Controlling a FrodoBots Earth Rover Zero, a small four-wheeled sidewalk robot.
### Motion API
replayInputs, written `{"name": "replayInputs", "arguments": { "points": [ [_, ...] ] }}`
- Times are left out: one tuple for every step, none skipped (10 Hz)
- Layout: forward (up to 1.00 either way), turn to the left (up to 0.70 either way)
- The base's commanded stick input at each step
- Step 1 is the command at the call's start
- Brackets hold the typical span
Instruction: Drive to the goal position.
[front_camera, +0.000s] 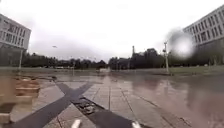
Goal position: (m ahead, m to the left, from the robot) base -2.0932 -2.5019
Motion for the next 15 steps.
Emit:
{"name": "replayInputs", "arguments": {
  "points": [
    [0.7,0.0],
    [0.7,0.0],
    [0.7,0.0],
    [0.7,0.0],
    [0.7,0.0],
    [0.7,0.0],
    [0.7,0.0],
    [0.7,0.0],
    [0.7,0.0],
    [0.7,0.0],
    [0.7,0.0],
    [0.7,0.0],
    [0.7,0.0],
    [0.7,0.0],
    [0.7,0.0]
  ]
}}
